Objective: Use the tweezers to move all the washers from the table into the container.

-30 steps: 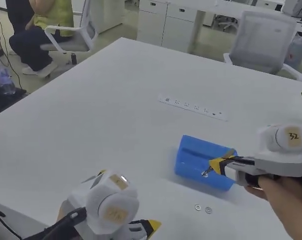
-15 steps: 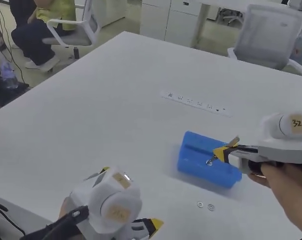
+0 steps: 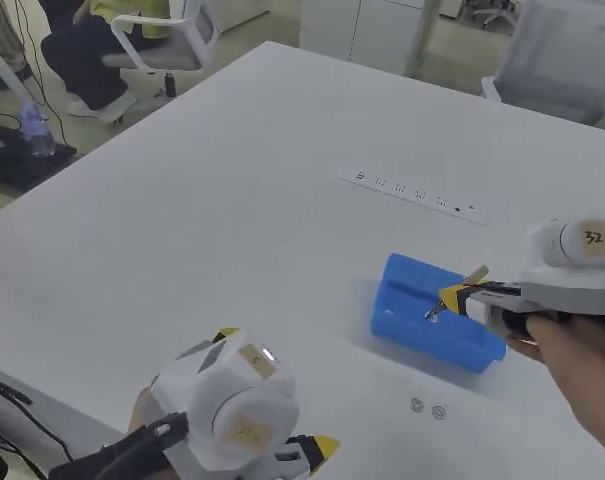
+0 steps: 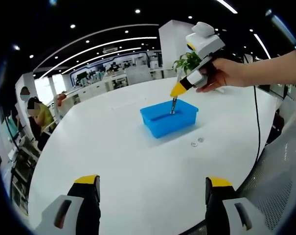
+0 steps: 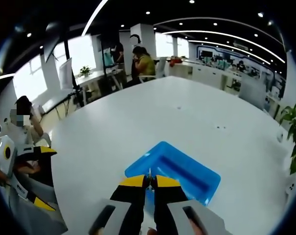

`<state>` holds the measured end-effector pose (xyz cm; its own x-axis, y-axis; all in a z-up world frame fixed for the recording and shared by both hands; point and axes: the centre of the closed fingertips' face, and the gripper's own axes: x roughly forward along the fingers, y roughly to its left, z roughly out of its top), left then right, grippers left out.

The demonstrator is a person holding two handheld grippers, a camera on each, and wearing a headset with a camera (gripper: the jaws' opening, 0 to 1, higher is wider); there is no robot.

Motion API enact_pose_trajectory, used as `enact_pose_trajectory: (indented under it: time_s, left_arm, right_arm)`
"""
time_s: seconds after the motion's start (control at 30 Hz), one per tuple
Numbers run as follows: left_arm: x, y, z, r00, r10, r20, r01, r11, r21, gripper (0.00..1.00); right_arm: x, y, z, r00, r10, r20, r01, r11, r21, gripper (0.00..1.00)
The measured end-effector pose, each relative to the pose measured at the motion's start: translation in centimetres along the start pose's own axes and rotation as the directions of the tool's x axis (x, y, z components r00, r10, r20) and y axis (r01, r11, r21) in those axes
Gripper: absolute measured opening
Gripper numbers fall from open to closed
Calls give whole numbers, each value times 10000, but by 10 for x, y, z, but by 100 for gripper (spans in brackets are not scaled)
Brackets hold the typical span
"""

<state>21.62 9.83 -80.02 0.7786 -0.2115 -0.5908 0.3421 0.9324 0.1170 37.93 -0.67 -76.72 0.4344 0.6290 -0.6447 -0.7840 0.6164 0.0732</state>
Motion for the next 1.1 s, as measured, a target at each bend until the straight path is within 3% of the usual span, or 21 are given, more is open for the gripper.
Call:
enact_pose_trajectory:
  time_s: [0.5,1.1]
  left_arm:
    - [1,-3,-3,9998,-90,-169,92,9999,101,91]
    - [2,-1,-5,9995,-9,-301,12,9999,107,91]
  right_arm:
    - [33,-13,-21,9971,-82,-763,92,9999,131,2]
    - [45,-17,-30,9969,-77,-778,110,9990,429,3]
